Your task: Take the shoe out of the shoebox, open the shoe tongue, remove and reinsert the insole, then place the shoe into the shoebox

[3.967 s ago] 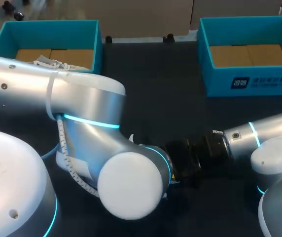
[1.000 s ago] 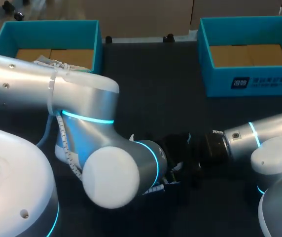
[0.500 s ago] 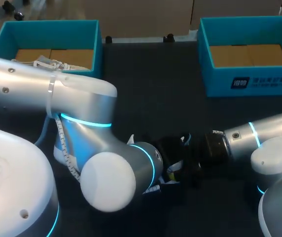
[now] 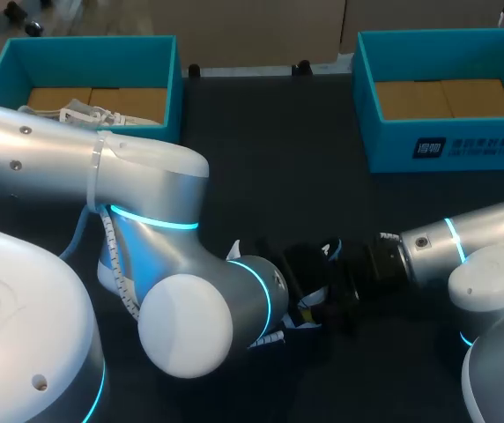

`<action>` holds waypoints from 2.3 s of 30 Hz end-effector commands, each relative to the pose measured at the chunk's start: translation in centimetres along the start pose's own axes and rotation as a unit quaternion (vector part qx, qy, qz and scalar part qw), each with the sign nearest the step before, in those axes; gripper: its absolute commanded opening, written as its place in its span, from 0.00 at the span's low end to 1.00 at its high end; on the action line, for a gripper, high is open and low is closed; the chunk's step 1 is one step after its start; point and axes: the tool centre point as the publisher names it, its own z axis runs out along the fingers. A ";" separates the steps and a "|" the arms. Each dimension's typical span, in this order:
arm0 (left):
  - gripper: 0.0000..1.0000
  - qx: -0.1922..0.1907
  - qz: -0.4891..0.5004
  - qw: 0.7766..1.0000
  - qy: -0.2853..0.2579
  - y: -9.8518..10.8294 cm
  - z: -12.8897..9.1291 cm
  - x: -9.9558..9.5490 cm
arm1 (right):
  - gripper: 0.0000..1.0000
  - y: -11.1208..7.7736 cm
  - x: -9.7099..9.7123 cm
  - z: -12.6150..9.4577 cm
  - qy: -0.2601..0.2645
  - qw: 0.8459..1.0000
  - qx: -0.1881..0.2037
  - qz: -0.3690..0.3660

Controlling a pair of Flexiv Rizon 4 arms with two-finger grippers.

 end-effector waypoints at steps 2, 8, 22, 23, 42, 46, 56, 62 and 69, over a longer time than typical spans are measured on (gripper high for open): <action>0.00 0.000 -0.005 1.000 0.000 0.0 0.3 -0.1 | 0.00 -0.1 0.2 0.3 -0.001 1.000 0.002 0.000; 0.00 -0.001 -0.014 1.000 0.013 -0.2 -0.1 -0.5 | 0.00 -0.1 0.2 0.3 -0.001 1.000 0.002 0.000; 0.00 0.004 -0.051 0.997 0.060 -4.5 -2.5 -1.9 | 0.00 -0.1 0.2 0.3 -0.001 1.000 0.002 0.000; 0.00 0.006 -0.054 0.997 0.062 -4.8 -2.7 -2.0 | 0.00 -0.1 0.2 0.3 -0.001 1.000 0.002 0.000; 0.00 0.045 -0.169 0.956 0.235 -13.0 -8.0 -5.0 | 0.00 -0.1 0.2 0.3 -0.001 1.000 0.002 0.000; 0.00 0.062 -0.183 0.942 0.273 -15.2 -9.7 -6.3 | 0.00 -0.1 0.2 0.3 -0.001 1.000 0.002 0.000; 0.00 0.079 -0.196 0.927 0.310 -17.4 -11.4 -8.0 | 0.00 -0.1 0.2 0.3 -0.001 1.000 0.002 0.000; 0.00 0.079 -0.196 0.927 0.310 -17.4 -11.4 -8.0 | 0.00 -0.1 0.2 0.3 -0.001 1.000 0.002 0.000; 0.00 0.076 -0.245 0.910 0.324 -16.1 -10.7 -8.1 | 0.00 -0.1 0.2 0.3 -0.001 1.000 0.002 0.000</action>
